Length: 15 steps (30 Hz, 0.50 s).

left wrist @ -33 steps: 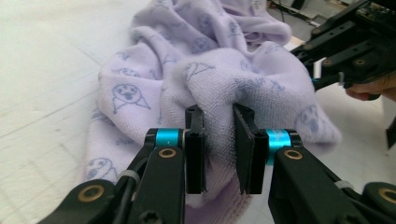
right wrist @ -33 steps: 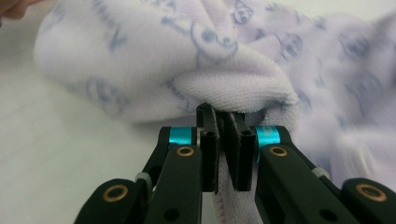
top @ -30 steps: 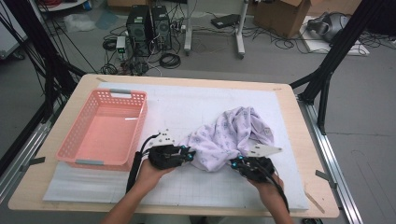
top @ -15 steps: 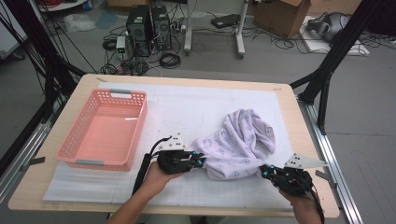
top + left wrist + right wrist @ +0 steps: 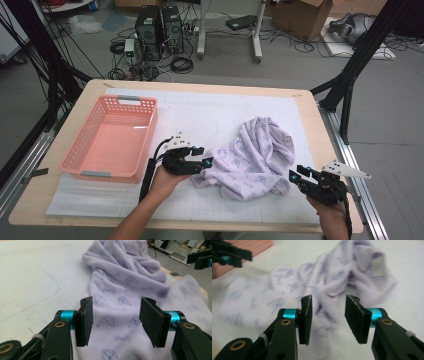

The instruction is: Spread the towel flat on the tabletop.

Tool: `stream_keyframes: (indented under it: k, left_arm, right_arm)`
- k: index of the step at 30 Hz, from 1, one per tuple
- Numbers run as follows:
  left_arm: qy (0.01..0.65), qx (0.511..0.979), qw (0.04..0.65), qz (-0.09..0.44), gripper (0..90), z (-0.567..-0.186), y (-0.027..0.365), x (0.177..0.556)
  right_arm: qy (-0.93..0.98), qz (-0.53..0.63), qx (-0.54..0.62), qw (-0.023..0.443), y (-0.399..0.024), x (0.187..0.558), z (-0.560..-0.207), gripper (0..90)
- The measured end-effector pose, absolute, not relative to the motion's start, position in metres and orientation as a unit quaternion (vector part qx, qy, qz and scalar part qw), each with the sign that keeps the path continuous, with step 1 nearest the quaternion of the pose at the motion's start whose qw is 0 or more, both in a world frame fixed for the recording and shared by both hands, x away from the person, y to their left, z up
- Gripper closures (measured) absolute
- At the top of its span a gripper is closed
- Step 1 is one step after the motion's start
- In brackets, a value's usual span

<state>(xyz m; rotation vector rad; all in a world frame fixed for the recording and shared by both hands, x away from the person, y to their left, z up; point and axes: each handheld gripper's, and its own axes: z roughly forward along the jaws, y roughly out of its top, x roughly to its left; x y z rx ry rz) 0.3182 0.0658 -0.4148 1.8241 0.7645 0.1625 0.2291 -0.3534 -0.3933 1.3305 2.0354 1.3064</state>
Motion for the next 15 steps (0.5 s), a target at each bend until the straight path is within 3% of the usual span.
stream_keyframes:
  k: [10,15]
  left_arm:
    - [0.330,0.797,0.499,0.082,45.3,-0.409,0.024,0.376]
    - [0.336,0.812,0.473,0.057,44.3,-0.419,-0.005,0.404]
  right_arm:
    - [0.707,0.457,0.495,0.215,-0.359,0.252,-0.405,55.8]
    - [0.708,0.456,0.495,0.214,-0.359,0.257,-0.411,55.6]
